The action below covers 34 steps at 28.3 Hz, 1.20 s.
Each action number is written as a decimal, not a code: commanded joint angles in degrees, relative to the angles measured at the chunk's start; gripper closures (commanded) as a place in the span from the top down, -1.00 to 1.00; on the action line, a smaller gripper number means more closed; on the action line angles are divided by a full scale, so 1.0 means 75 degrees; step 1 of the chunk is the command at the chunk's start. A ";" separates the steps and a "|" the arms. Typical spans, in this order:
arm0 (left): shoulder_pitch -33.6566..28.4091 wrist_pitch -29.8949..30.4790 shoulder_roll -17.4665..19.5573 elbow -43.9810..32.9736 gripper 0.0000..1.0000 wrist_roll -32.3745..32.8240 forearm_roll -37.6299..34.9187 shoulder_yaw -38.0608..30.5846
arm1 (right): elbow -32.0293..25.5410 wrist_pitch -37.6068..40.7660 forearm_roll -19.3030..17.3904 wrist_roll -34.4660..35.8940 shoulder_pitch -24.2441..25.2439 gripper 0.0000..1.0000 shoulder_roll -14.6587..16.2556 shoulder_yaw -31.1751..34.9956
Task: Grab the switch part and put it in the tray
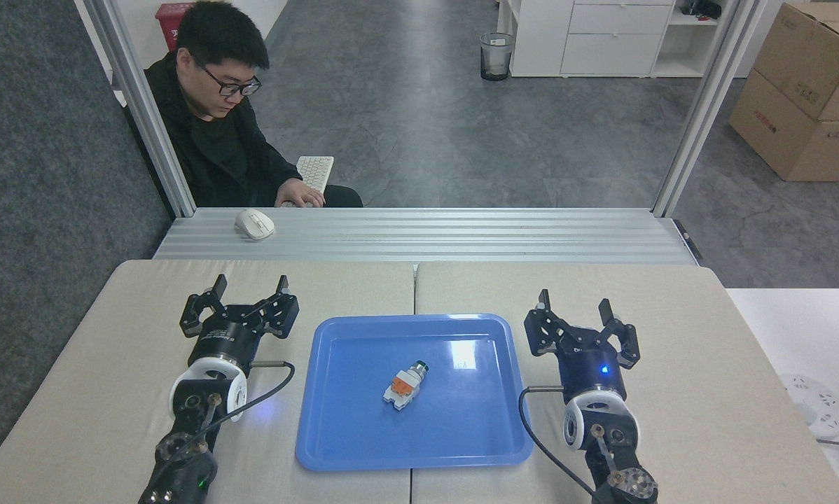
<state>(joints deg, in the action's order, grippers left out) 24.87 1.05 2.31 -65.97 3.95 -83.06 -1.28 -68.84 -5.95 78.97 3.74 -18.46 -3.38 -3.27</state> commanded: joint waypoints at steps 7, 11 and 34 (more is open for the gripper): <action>-0.0011 0.0012 0.0267 0.0171 0.99 0.0001 0.0060 -0.0497 | 0.0003 -0.0004 -0.0239 0.0017 0.0000 1.00 -0.0007 0.0049; -0.0022 0.0012 0.0267 0.0171 0.99 0.0001 0.0060 -0.0497 | 0.0003 0.0008 -0.0801 0.0005 0.0000 1.00 0.0017 0.0002; -0.0023 0.0012 0.0372 -0.0005 0.99 0.0001 0.0083 -0.0521 | -0.0009 0.0031 -0.2442 0.0017 -0.0012 1.00 0.0017 0.0072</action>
<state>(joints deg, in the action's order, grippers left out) 24.73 1.14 4.37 -65.67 3.93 -82.48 -4.64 -68.83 -5.80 67.04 3.80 -18.46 -3.30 -3.00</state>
